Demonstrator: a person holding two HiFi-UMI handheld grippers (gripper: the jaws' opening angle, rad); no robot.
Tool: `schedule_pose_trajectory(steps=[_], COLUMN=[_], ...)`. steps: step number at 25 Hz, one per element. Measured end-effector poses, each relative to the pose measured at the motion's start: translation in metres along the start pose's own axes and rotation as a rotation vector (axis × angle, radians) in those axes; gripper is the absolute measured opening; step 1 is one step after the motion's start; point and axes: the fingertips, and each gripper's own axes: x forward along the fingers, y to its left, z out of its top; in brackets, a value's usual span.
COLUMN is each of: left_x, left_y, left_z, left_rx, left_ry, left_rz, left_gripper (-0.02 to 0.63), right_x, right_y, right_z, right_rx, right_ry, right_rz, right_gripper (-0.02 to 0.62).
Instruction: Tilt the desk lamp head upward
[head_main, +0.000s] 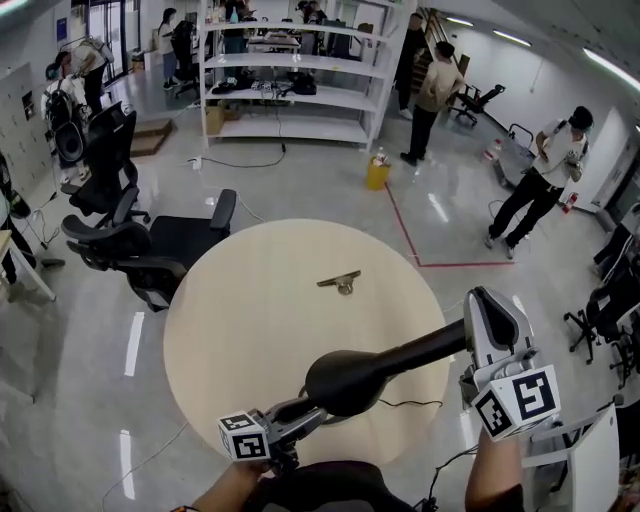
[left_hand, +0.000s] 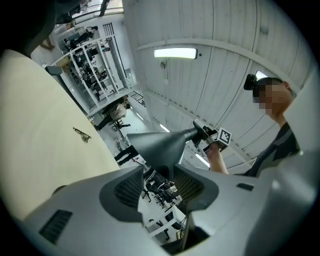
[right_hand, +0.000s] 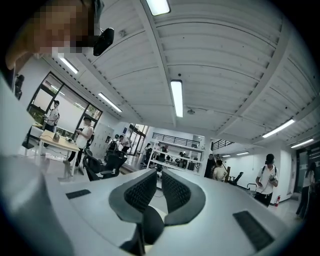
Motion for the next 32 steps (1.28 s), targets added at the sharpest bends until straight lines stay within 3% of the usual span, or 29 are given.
schedule_pose_trajectory(steps=[14,23,32], left_x=[0.009,-0.013,-0.024], left_y=[-0.004,-0.019,-0.063], left_z=[0.017,0.048,0.089], left_rx=[-0.007,0.087,0.209], left_ry=[0.01,-0.026,-0.095], left_rz=[-0.037,-0.039,-0.067], left_gripper=[0.205,0.175,0.147], right_x=[0.014,0.004,-0.01], right_y=[-0.008,-0.022,-0.042], right_z=[-0.01,-0.031,-0.052], right_rx=[0.024,0.108,0.184], right_ry=[0.022,0.022,0.039], right_rz=[0.033,-0.021,-0.069], right_gripper=[0.018,0.017,0.017])
